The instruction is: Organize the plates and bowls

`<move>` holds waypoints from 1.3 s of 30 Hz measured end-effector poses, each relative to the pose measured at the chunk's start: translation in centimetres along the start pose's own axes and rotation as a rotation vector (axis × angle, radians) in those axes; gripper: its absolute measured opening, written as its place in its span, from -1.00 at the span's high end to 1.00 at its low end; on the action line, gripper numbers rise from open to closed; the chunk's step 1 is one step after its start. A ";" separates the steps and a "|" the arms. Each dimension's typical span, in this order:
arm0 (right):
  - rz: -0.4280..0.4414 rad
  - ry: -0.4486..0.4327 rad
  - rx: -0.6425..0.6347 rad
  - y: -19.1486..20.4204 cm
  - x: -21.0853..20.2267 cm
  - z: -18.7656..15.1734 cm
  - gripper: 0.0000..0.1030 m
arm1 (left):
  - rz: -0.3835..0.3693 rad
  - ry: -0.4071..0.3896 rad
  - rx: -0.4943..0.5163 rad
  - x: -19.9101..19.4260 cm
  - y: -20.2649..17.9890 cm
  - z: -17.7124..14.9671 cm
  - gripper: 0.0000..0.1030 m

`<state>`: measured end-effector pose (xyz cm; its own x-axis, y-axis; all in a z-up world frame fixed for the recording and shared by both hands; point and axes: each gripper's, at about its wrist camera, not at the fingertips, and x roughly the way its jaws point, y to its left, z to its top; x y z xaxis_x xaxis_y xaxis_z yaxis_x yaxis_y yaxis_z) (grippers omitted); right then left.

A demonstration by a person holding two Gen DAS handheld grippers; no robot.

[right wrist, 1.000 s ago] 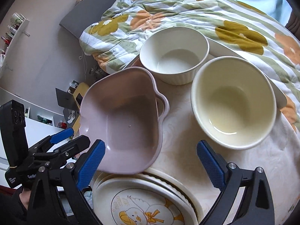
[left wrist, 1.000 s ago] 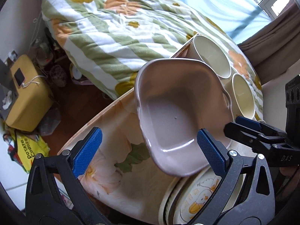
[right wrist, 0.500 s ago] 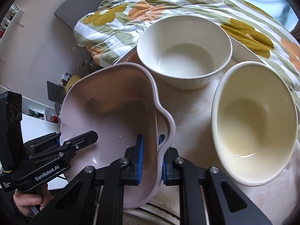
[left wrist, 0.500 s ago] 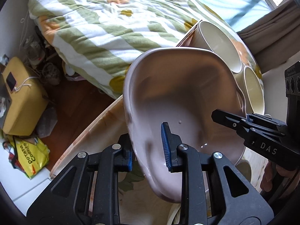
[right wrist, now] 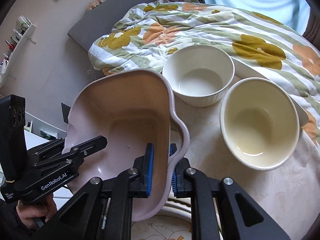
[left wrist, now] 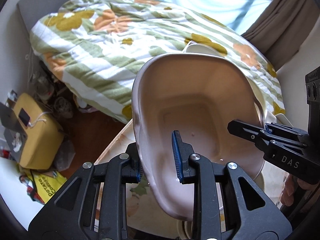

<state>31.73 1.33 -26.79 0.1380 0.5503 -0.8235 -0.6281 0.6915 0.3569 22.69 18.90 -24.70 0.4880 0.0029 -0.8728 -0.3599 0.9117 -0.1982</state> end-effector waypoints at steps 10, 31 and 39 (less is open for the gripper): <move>-0.097 -0.163 0.115 -1.4 -12.8 -8.2 0.73 | -0.094 -0.056 0.162 -7.7 -9.7 -3.5 0.57; -0.375 -0.237 0.555 -14.5 -23.4 -26.5 0.73 | -0.369 0.190 0.516 -2.0 -33.3 -15.7 0.58; -0.376 -0.222 0.644 -18.9 -22.1 -30.4 0.73 | -0.345 0.261 0.587 3.3 -36.1 -18.1 0.58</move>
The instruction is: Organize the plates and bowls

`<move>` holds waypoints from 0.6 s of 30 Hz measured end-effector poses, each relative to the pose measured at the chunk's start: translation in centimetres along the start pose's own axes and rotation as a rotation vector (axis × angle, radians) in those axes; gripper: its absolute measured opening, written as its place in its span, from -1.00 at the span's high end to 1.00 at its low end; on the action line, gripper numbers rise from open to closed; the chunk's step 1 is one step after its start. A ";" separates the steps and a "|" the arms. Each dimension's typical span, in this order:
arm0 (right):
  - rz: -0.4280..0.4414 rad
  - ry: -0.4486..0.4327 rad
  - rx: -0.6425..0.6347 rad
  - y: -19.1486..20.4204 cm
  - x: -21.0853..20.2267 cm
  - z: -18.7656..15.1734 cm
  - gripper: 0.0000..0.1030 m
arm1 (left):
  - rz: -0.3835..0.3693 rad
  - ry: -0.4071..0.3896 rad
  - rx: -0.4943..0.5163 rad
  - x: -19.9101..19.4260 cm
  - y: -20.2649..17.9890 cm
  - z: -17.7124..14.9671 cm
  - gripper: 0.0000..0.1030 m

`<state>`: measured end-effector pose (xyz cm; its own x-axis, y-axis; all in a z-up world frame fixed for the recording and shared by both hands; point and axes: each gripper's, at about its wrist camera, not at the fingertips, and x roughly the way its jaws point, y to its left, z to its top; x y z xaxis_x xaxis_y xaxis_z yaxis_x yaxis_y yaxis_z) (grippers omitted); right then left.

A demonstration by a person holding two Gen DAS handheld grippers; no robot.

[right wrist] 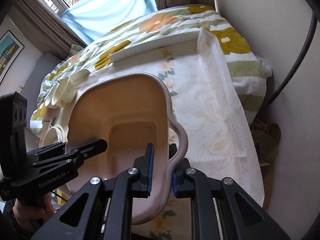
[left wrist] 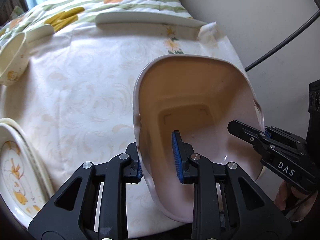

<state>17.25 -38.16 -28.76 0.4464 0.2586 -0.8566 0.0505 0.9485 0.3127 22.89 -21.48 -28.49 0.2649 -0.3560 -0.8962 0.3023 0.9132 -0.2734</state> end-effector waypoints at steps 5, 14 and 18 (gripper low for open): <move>0.000 0.009 0.032 -1.2 0.9 -0.7 0.73 | 0.010 0.022 0.008 1.8 -0.6 -0.2 0.58; 0.028 0.020 0.064 -2.3 1.9 -1.1 0.73 | 0.041 0.011 0.044 2.1 -1.5 -1.1 0.57; 0.038 0.010 0.088 -2.7 2.0 -1.3 0.73 | 0.063 0.009 0.067 2.4 -1.5 -0.7 0.55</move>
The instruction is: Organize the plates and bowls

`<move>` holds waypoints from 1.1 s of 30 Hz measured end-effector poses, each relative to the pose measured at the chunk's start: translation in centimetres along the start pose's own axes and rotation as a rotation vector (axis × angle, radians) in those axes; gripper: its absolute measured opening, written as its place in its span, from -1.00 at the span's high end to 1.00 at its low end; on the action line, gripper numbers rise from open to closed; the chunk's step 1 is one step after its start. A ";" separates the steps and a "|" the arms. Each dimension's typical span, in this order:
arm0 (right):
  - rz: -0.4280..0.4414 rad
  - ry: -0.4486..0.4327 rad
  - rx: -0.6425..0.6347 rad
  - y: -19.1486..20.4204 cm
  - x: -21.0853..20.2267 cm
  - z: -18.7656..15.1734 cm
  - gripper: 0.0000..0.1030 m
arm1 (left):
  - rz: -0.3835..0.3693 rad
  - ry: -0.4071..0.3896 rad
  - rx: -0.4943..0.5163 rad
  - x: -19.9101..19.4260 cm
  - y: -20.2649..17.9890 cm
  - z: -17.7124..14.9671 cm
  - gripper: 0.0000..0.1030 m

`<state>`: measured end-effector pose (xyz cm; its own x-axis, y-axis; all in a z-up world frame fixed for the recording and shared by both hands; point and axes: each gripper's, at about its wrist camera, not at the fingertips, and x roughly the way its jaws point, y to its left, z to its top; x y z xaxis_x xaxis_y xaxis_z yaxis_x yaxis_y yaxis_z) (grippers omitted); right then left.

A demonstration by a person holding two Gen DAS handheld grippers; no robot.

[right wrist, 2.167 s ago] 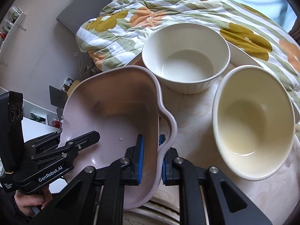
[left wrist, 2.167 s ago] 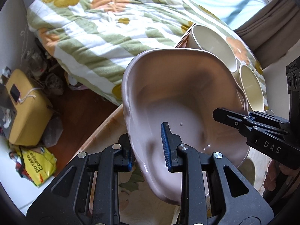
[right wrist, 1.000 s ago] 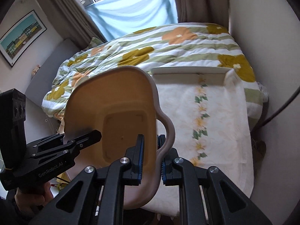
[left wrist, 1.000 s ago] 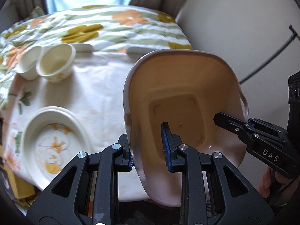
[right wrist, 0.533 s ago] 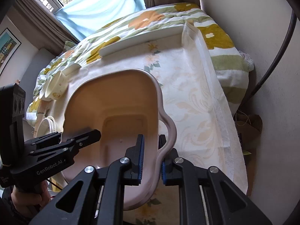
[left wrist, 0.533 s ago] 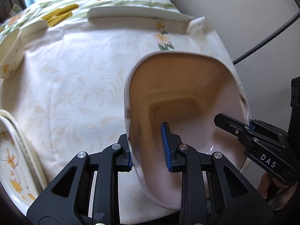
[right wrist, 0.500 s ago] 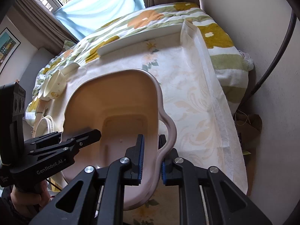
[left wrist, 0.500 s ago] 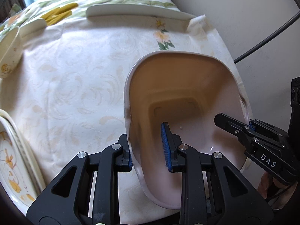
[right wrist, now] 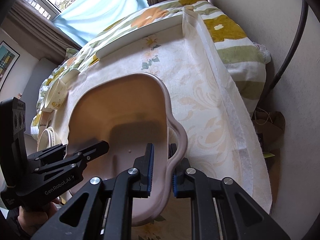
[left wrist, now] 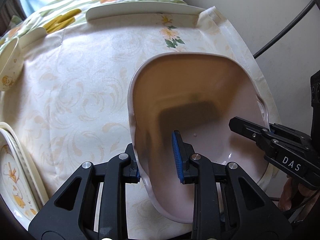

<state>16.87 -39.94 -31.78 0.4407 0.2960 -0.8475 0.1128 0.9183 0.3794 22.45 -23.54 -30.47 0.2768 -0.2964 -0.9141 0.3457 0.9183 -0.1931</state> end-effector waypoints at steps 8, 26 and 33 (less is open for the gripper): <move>0.049 -0.027 0.090 -1.2 0.1 -0.1 -0.05 | 0.018 -0.039 0.023 -0.4 -0.4 0.0 -0.59; 0.065 -0.217 -0.256 10.2 -12.6 1.1 -0.74 | 0.200 -0.361 -0.115 -20.0 5.8 -3.2 -0.84; 0.160 -0.238 -0.386 19.0 -12.0 3.1 -0.98 | 0.364 -0.486 -0.170 -26.1 12.8 -2.7 -1.00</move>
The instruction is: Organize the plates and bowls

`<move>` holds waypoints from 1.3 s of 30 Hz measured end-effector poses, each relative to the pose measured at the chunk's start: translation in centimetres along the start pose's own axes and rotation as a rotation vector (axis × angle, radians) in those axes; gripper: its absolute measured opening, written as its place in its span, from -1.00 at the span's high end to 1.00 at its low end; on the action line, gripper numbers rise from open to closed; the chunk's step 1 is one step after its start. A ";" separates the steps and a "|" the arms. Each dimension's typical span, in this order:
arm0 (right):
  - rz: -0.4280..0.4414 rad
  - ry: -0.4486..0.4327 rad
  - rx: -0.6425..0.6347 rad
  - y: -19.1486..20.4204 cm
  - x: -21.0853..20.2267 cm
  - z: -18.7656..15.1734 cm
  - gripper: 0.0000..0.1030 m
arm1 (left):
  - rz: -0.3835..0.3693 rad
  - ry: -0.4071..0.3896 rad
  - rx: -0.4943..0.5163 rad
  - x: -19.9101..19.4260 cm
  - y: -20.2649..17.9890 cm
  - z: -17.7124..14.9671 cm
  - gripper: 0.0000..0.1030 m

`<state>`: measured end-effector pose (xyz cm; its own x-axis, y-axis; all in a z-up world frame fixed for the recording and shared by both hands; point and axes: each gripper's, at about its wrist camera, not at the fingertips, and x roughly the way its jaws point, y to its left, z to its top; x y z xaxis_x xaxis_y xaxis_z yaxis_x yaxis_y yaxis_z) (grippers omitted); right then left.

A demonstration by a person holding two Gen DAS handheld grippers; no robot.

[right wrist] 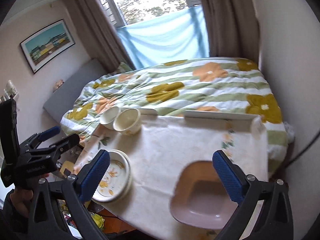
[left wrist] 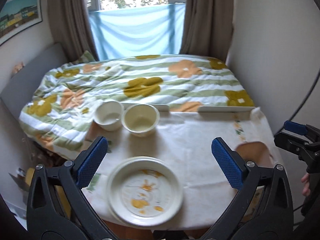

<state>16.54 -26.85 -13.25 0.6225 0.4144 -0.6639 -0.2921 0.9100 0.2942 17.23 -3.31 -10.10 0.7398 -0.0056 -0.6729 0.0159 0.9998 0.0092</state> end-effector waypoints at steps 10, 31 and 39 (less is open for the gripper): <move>-0.016 0.076 0.019 5.1 10.3 5.3 -0.99 | -0.002 0.120 -0.140 7.3 12.5 2.6 -1.00; -0.055 0.386 0.298 3.6 32.1 5.1 -0.02 | -0.221 0.483 -0.326 30.7 14.2 -0.2 0.38; -0.035 0.391 0.291 3.7 33.7 5.2 0.69 | -0.235 0.472 -0.277 31.3 13.5 0.4 0.72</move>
<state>40.20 -9.47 -30.94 0.2924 0.3988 -0.8692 -0.0254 0.9118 0.4098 40.88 9.97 -30.79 0.3573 -0.2823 -0.8903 -0.0806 0.9404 -0.3305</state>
